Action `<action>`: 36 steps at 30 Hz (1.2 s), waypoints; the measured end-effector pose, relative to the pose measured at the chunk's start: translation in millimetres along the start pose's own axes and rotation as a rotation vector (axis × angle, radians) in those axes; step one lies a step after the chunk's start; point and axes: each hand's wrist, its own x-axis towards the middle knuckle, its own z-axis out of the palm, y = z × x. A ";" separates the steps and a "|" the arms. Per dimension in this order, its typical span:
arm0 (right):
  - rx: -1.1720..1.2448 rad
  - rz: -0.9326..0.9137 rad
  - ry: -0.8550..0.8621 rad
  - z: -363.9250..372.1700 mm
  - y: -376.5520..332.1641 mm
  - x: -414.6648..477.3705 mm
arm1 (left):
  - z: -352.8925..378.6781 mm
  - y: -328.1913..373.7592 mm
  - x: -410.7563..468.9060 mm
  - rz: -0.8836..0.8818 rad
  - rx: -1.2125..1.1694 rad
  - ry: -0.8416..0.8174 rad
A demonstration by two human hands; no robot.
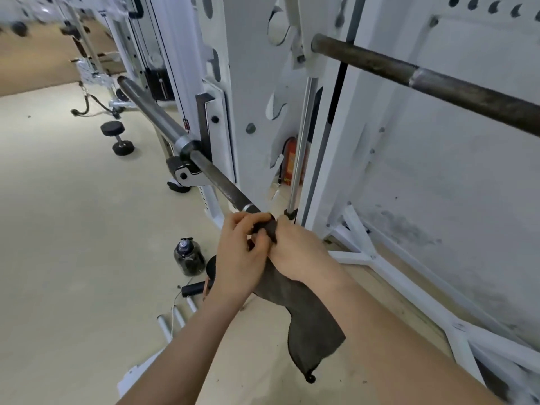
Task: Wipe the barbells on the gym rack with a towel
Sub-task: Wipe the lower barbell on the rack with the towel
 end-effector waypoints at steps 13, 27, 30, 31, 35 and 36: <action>-0.414 -0.038 0.235 21.6 -65.9 86.8 | -56.1 -62.8 101.3 -0.079 -0.142 -0.012; -0.177 0.186 0.078 12.2 -74.2 100.5 | -77.4 -79.5 134.2 0.765 0.487 -0.432; -0.258 0.328 0.116 13.5 -52.0 40.5 | -60.9 -63.0 111.7 0.937 0.481 -0.578; -0.271 0.373 0.116 13.3 -45.9 24.8 | -54.6 -59.3 105.5 0.989 0.460 -0.596; -0.313 0.474 0.048 2.1 -40.3 3.4 | -36.1 -58.1 112.4 1.079 0.433 -0.634; -0.307 0.459 0.038 0.2 -41.9 6.6 | -35.8 -60.8 118.4 1.102 0.444 -0.635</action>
